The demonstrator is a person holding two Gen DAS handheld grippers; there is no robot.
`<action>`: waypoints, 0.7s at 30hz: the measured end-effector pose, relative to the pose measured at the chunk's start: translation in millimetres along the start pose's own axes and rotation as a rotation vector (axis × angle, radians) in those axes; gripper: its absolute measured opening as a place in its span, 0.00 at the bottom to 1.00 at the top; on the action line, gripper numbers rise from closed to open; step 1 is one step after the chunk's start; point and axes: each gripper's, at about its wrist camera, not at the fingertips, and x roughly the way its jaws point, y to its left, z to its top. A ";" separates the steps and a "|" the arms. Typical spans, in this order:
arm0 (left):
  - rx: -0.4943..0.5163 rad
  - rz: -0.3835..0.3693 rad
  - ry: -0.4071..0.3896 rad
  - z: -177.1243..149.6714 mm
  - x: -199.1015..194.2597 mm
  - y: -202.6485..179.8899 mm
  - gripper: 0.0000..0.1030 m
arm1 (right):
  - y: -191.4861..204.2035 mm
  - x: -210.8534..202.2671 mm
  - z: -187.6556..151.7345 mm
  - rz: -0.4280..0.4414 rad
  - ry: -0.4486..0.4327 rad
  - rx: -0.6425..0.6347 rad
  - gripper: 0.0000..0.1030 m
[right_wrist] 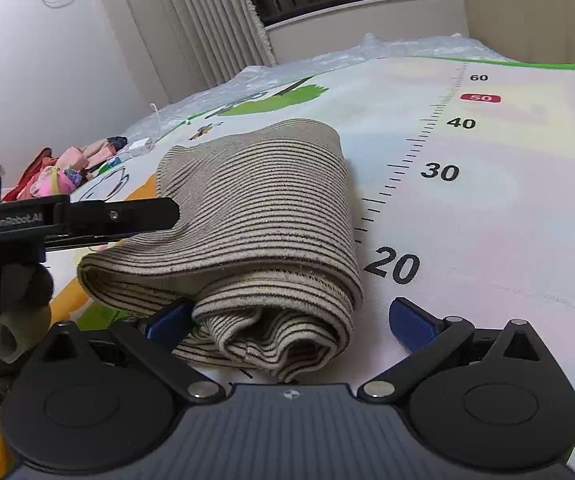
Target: Fold clothes
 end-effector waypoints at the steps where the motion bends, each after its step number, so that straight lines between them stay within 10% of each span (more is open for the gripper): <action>1: 0.000 0.001 0.000 -0.2 -0.4 0.3 0.52 | 0.5 -2.7 1.5 0.006 -0.004 0.006 1.00; 6: 0.002 -0.001 -0.004 -2.7 -2.8 1.6 0.52 | 20.7 -54.1 17.7 0.005 -0.195 -0.102 0.98; 9: 0.001 -0.003 -0.007 -3.5 -3.0 2.3 0.52 | 32.2 -65.7 46.9 -0.003 -0.249 -0.189 0.76; 15: 0.003 0.004 -0.002 -5.0 -5.2 2.7 0.52 | 23.1 6.2 95.7 -0.079 -0.092 -0.209 0.64; 21: 0.017 0.016 0.009 -5.7 -5.0 1.6 0.52 | -12.9 55.1 79.7 -0.071 0.006 -0.045 0.76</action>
